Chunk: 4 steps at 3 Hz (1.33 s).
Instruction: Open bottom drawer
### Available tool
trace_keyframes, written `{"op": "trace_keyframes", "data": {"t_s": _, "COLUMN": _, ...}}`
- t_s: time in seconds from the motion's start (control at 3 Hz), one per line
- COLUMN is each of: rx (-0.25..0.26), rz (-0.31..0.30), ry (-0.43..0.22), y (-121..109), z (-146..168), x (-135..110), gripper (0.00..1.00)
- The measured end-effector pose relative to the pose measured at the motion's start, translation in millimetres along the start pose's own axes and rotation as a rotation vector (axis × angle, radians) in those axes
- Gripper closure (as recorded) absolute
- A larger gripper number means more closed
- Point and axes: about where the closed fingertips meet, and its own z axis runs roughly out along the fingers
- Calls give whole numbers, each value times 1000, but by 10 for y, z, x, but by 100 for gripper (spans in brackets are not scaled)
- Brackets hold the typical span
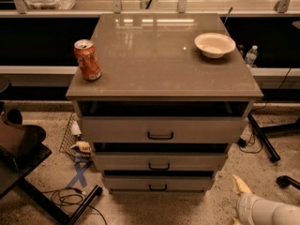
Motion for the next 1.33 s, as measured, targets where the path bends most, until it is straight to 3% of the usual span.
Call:
{"op": "trace_keyframes", "data": {"t_s": 0.33, "rx": 48, "rz": -18, "ry": 12, "y": 122, "z": 180, "x": 49, "gripper": 0}}
{"op": "trace_keyframes", "data": {"t_s": 0.67, "rx": 82, "rz": -13, "ry": 6, "y": 59, "z": 200, "x": 29, "gripper": 0}}
{"op": "trace_keyframes", "data": {"t_s": 1.0, "rx": 82, "rz": -13, "ry": 6, "y": 59, "z": 200, "x": 29, "gripper": 0}}
{"op": "trace_keyframes", "data": {"t_s": 1.33, "rx": 61, "rz": 18, "ry": 6, "y": 133, "z": 477, "x": 127, "gripper": 0}}
